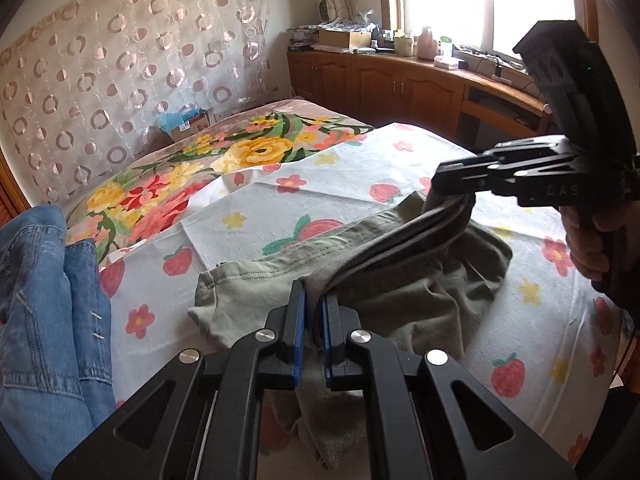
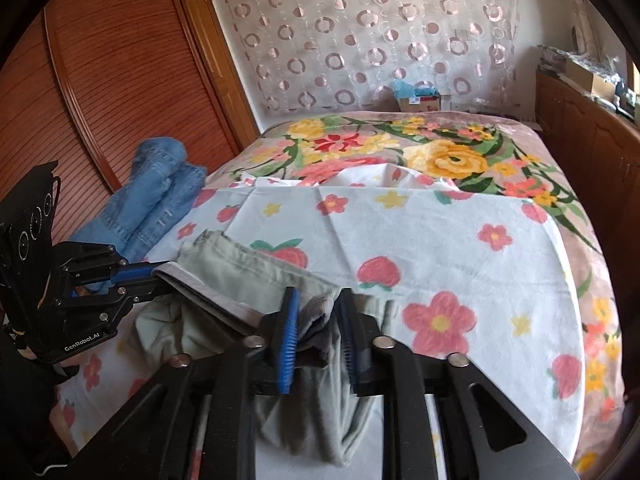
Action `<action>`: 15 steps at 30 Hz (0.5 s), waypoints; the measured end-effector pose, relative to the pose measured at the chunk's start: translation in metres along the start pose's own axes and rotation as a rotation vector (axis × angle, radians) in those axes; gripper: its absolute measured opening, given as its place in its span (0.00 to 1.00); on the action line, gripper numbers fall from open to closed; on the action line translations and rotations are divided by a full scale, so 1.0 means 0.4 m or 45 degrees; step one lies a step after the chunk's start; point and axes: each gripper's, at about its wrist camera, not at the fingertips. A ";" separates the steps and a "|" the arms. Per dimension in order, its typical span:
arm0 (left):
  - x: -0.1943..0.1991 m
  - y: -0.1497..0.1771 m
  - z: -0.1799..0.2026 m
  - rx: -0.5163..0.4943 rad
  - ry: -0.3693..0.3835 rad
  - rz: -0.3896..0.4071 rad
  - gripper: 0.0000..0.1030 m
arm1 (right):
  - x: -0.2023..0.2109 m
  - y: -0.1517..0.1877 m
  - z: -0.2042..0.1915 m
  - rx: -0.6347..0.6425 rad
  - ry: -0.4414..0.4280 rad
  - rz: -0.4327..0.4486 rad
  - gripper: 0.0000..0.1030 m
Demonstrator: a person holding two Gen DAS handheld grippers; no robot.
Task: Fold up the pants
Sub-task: 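Lower the held end onto the leg hems with both tools, then open both tools and release the folded shorts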
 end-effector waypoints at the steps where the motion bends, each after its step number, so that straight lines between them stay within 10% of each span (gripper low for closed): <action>1: -0.005 -0.003 0.000 -0.001 -0.001 -0.002 0.08 | 0.003 -0.003 -0.001 0.011 0.020 0.006 0.35; 15: -0.052 -0.042 -0.033 0.059 -0.043 -0.035 0.12 | -0.001 0.039 0.010 0.088 0.015 -0.024 0.41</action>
Point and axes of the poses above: each gripper's, at about its wrist camera, not at the fingertips, and x roughly against the way its jaws point, z to its right, y to its underside, and after that the axes turned 14 degrees about x, right-handed
